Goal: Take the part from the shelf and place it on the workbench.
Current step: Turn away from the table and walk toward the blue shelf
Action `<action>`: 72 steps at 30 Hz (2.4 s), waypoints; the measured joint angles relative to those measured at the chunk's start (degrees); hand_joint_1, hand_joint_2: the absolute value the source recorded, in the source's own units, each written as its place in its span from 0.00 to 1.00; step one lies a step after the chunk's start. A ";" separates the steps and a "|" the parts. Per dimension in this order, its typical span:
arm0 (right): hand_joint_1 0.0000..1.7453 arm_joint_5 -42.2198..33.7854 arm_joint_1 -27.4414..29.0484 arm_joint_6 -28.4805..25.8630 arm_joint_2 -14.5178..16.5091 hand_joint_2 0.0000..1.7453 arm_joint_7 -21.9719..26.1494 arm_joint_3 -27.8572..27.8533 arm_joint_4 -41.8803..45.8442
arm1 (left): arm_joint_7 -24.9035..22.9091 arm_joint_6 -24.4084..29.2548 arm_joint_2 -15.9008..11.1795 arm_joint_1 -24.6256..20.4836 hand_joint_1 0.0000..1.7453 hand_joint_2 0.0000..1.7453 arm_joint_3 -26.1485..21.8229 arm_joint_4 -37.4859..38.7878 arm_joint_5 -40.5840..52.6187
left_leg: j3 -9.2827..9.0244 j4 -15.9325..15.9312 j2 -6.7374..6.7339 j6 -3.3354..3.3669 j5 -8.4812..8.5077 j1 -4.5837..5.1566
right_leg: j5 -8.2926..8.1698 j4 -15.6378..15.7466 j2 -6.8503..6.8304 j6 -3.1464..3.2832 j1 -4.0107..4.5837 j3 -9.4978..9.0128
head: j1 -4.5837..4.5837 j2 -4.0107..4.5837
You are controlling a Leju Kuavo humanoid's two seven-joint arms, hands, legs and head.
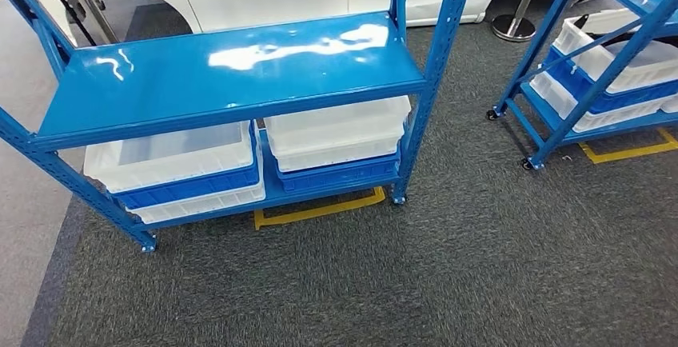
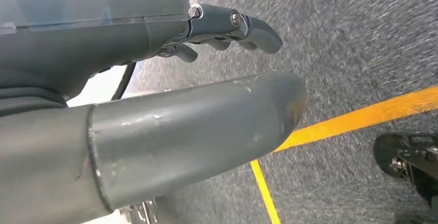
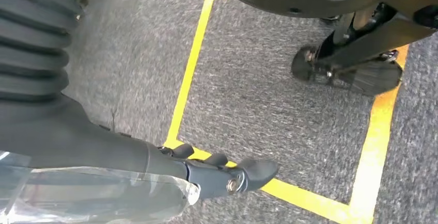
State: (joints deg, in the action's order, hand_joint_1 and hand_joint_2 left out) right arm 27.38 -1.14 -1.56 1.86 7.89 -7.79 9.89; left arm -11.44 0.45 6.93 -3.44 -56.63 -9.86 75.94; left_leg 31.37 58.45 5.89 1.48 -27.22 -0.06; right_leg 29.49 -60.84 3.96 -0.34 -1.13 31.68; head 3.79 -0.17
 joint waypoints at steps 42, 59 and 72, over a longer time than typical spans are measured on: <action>0.00 0.26 -0.24 1.47 0.00 0.00 -0.52 -0.22 -0.03 | -1.14 0.52 0.06 0.19 0.00 0.00 -0.04 0.00 -0.12 | -2.34 -1.44 -1.52 1.09 -1.10 0.11 | 0.68 -6.06 -3.18 -0.83 -0.12 4.55 | -0.11 0.01; 0.00 0.34 0.09 1.66 0.05 0.00 -0.50 -0.37 -0.08 | -1.21 0.67 0.07 0.17 0.00 0.00 -0.15 -0.09 -0.22 | 2.44 2.99 -6.37 -1.77 0.54 -0.32 | 1.56 1.54 -5.55 1.34 -0.06 -2.51 | 0.08 0.01; 0.00 0.53 0.11 1.71 0.03 0.00 -0.41 -0.37 -0.06 | -1.34 0.84 0.07 0.02 0.00 0.00 -0.43 -0.09 -0.31 | -2.33 -1.30 -5.21 0.94 -1.39 0.00 | 2.90 -10.45 -4.20 -0.26 0.01 6.25 | -0.08 0.01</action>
State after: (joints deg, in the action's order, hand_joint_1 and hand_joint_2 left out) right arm 27.91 -1.04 0.15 1.89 7.48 -8.16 9.84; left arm -12.78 1.29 6.99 -3.42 -57.06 -9.94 75.64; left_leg 29.04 57.15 0.68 2.42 -28.61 -0.06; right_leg 32.39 -71.29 -0.24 -0.60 -1.12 37.94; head 3.72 -0.17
